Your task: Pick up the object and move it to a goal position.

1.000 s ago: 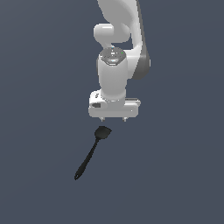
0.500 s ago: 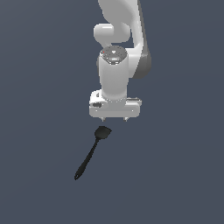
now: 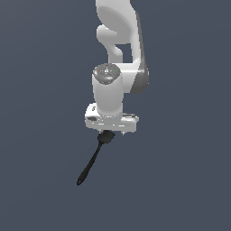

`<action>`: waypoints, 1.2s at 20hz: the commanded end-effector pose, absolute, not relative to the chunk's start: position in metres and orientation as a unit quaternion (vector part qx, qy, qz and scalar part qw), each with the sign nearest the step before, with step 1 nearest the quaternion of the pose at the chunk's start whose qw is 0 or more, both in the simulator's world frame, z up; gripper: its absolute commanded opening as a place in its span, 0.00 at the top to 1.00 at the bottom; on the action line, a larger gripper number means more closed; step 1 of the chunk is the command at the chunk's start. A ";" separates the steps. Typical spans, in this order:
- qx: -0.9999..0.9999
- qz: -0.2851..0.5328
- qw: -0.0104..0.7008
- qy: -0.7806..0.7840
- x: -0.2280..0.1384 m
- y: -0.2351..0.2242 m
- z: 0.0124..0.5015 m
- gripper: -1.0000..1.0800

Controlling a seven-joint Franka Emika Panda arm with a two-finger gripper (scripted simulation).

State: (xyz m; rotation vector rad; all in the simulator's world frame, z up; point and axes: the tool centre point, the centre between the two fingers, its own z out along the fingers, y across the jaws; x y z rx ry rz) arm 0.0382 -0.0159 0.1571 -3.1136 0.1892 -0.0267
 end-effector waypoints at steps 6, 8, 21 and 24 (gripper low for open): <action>-0.992 -0.004 0.007 0.126 0.067 -0.055 0.112 0.04; -0.990 -0.003 0.005 0.141 0.072 -0.064 0.101 0.04; -0.983 0.000 0.000 0.184 0.085 -0.092 0.067 0.04; -0.983 0.000 0.000 0.182 0.084 -0.091 0.066 0.04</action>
